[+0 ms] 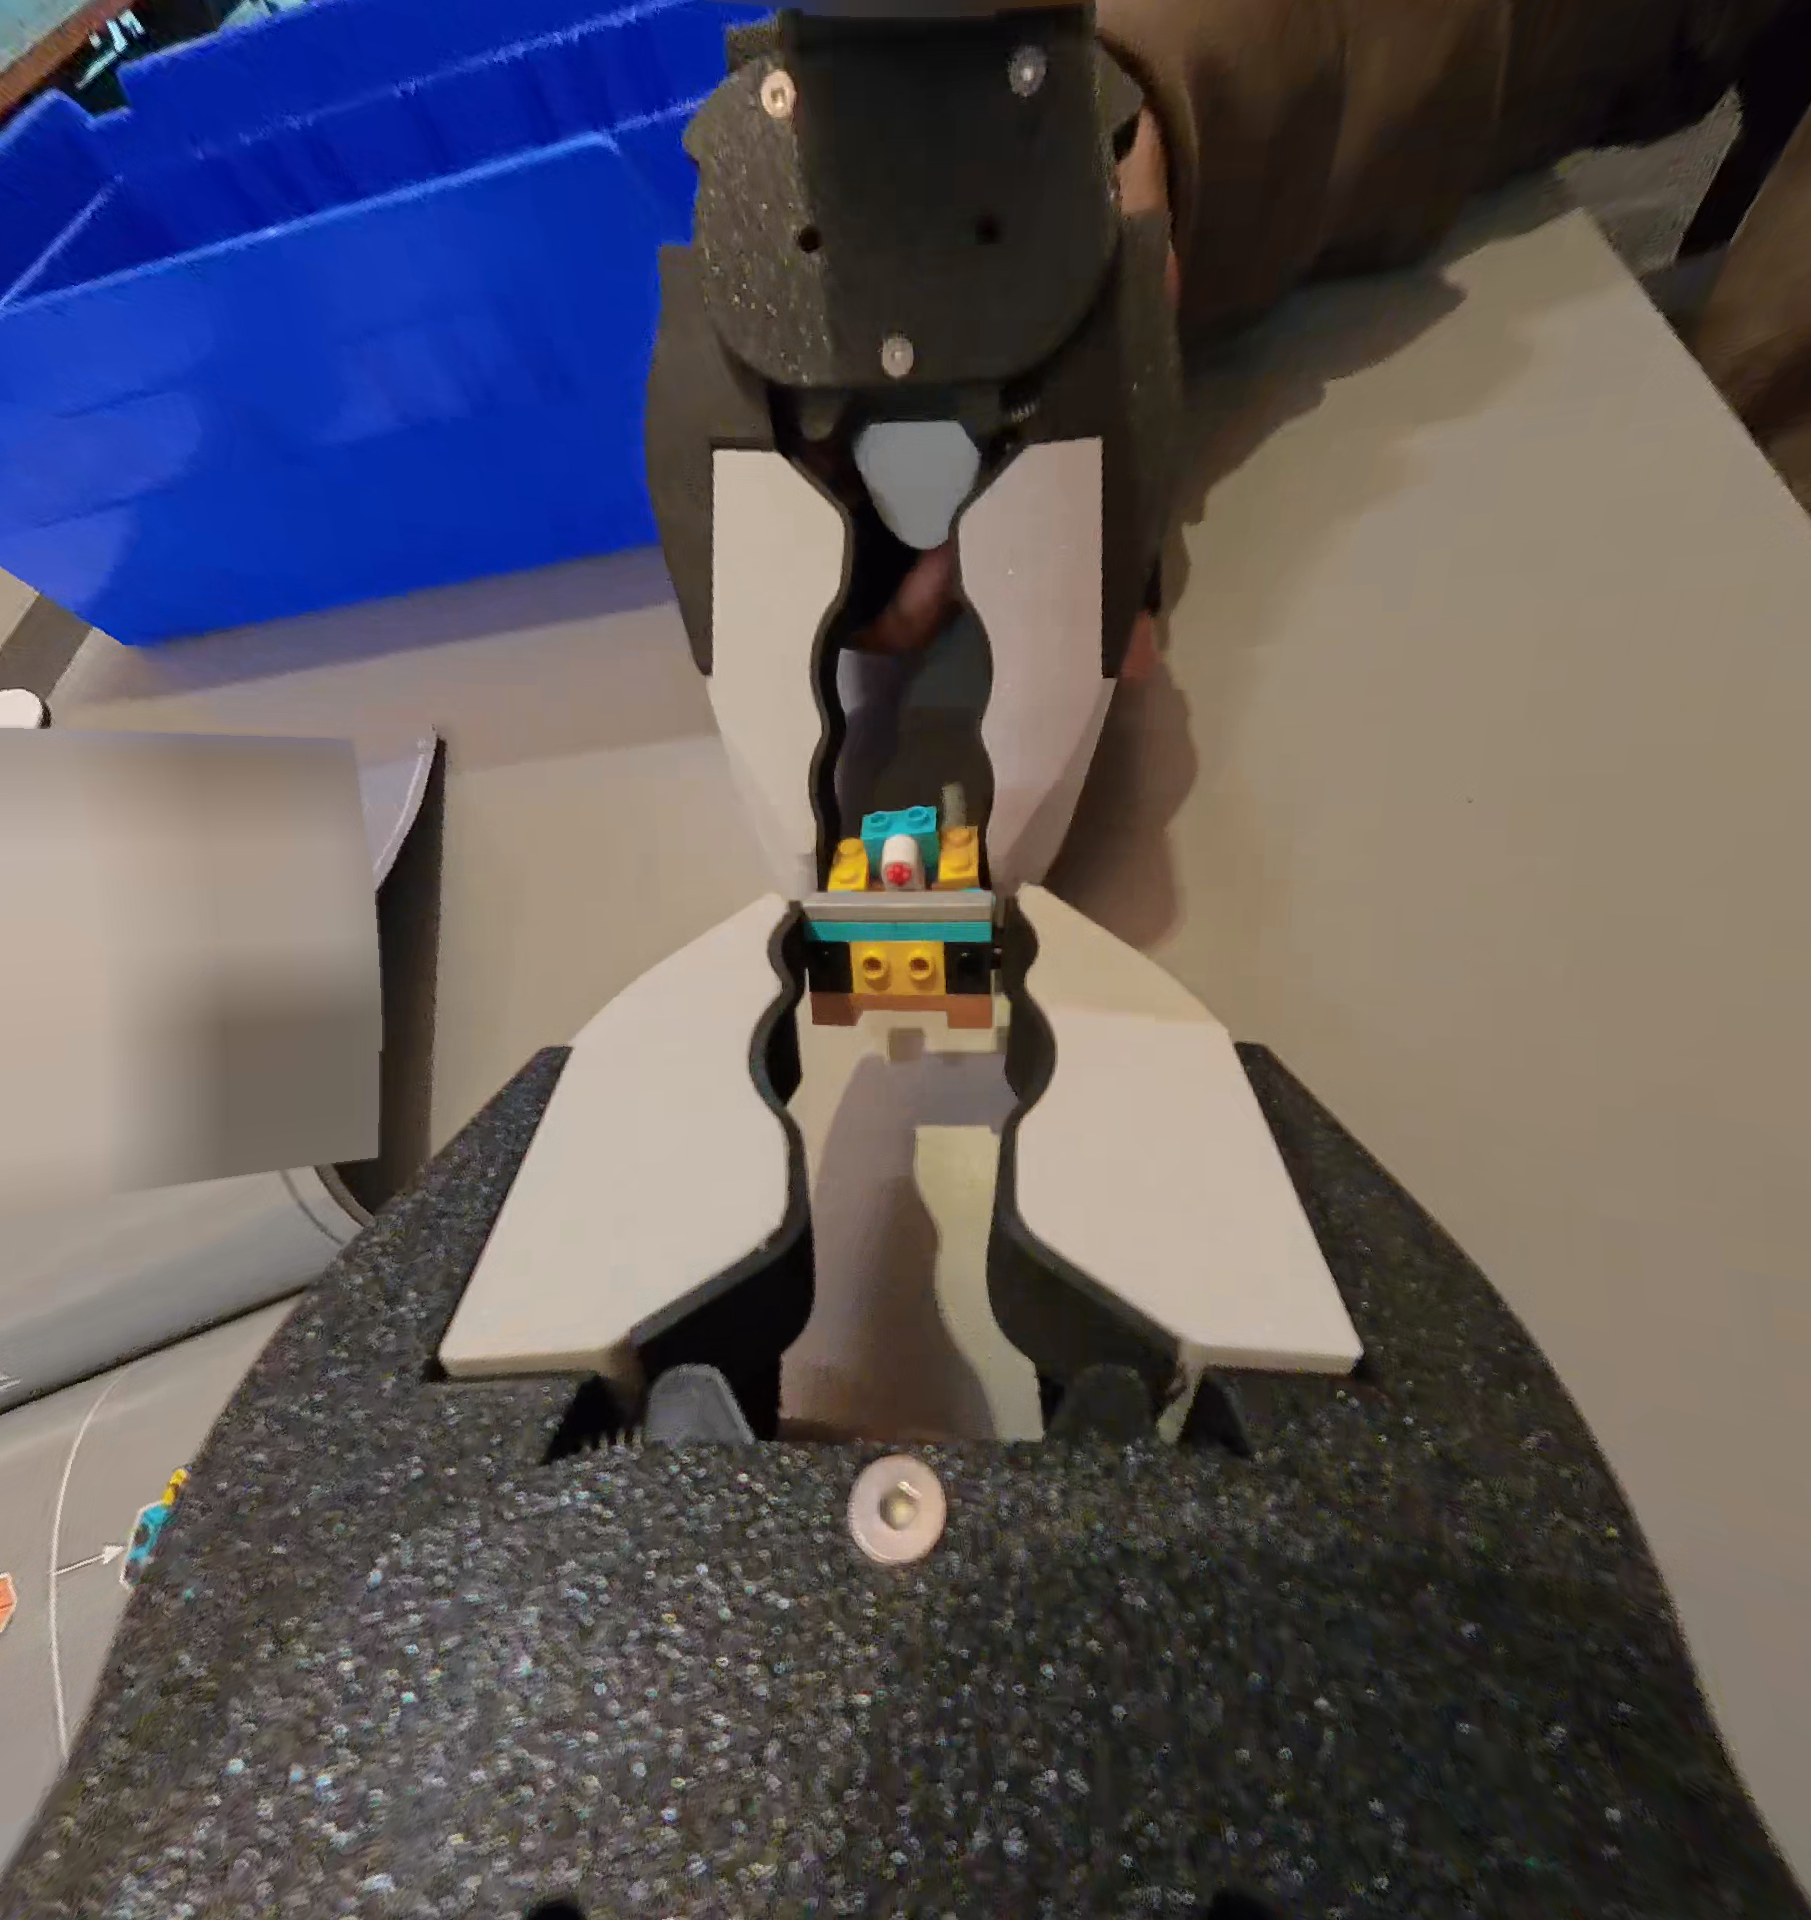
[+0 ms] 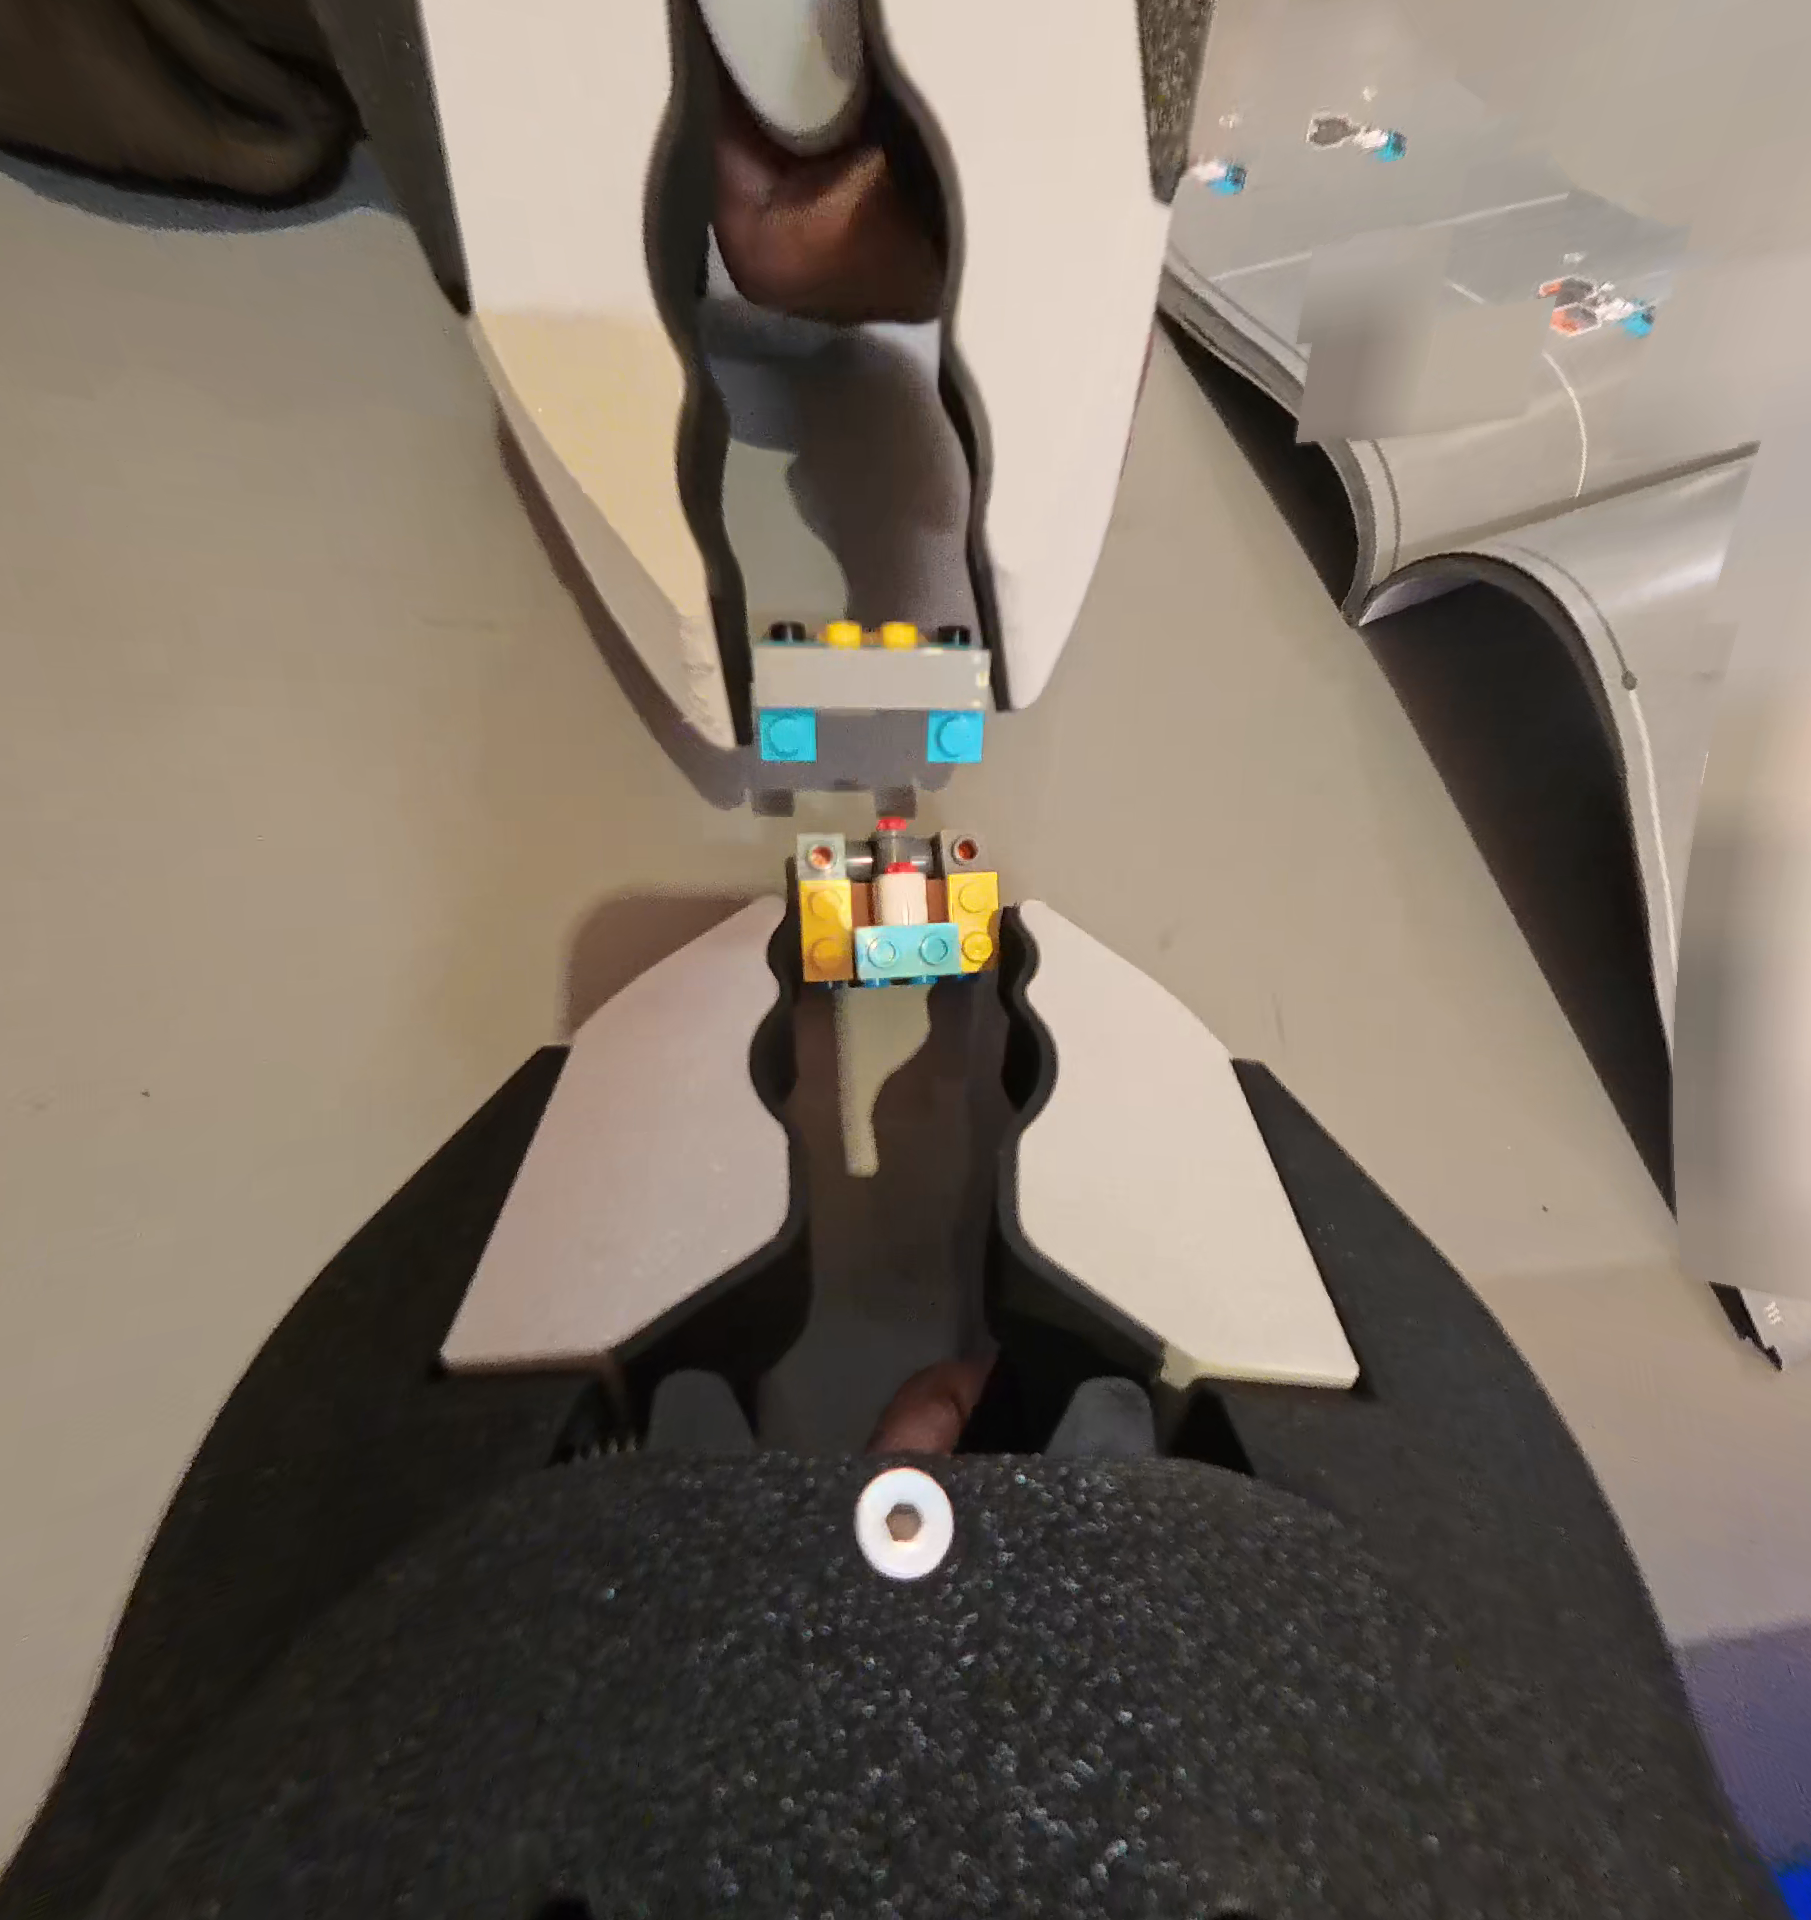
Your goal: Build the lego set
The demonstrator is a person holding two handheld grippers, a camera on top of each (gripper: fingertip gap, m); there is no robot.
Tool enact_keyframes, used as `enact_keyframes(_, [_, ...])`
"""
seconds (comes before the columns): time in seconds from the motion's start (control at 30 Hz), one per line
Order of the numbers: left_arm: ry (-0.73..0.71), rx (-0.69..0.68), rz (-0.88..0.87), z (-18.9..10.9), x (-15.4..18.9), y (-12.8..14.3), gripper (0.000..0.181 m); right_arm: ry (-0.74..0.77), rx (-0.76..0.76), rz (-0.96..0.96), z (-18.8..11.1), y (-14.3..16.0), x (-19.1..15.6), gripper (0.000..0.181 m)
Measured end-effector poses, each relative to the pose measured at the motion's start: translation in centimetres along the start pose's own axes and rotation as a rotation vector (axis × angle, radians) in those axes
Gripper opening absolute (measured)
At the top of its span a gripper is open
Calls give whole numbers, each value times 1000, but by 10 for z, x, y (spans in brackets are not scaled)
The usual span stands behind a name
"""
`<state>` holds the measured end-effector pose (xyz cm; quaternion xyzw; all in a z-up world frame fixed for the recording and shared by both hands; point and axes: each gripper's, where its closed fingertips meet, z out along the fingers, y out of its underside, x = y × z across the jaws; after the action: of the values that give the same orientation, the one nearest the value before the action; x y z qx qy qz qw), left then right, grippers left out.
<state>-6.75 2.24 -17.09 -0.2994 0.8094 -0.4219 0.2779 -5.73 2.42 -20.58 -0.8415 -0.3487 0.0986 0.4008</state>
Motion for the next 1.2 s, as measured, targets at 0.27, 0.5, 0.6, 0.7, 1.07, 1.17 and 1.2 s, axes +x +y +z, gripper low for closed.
enact_keyframes(0.27, [-20, 60, -42, 0, -4, -8, 36, 10, 118, 27, -8, -14, 1, 37])
enact_keyframes(0.5, [-14, 89, -59, -2, -4, -11, 36, 32, 169, -12, -12, -22, -2, 36])
enact_keyframes(0.6, [-8, 103, -60, -2, -3, -13, 36, 40, 178, -8, -13, -23, -2, 36])
enact_keyframes(0.7, [-14, 114, -54, -2, -3, -15, 36, 41, 189, 6, -14, -25, -1, 36])
enact_keyframes(1.07, [-23, 139, -63, -2, -5, -18, 37, 30, 233, 44, -17, -30, -1, 36])
enact_keyframes(1.17, [-23, 136, -62, -1, -4, -18, 38, 22, 243, 54, -19, -32, -1, 36])
enact_keyframes(1.2, [-23, 136, -62, -1, -4, -18, 38, 21, 244, 55, -19, -32, -1, 36])
